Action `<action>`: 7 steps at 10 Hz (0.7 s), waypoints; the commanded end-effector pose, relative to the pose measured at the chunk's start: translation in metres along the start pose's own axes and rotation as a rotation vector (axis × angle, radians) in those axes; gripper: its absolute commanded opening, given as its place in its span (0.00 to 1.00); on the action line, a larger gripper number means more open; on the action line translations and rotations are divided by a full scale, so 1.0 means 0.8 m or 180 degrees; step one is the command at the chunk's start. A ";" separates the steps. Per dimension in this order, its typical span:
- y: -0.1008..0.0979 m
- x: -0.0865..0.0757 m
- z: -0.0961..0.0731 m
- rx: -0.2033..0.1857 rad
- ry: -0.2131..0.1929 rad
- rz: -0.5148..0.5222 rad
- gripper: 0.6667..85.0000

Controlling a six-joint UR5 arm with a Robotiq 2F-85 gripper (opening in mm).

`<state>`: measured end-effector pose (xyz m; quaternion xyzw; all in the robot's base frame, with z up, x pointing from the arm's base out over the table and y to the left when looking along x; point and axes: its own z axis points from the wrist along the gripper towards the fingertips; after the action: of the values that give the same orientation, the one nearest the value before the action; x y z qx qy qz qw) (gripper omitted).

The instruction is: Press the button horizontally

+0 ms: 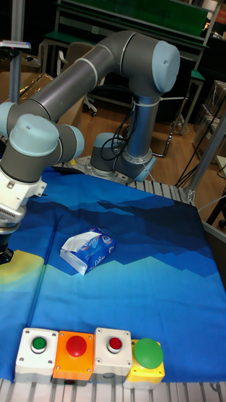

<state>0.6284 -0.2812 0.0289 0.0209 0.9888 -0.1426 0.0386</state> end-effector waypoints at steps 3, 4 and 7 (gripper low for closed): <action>-0.008 -0.001 0.001 0.0064 -0.0014 -0.0020 0.00; -0.010 -0.001 0.001 0.0084 -0.0014 -0.0036 0.00; -0.024 -0.005 0.006 0.0229 -0.0043 -0.0111 0.00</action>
<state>0.6299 -0.2932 0.0298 0.0076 0.9852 -0.1667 0.0394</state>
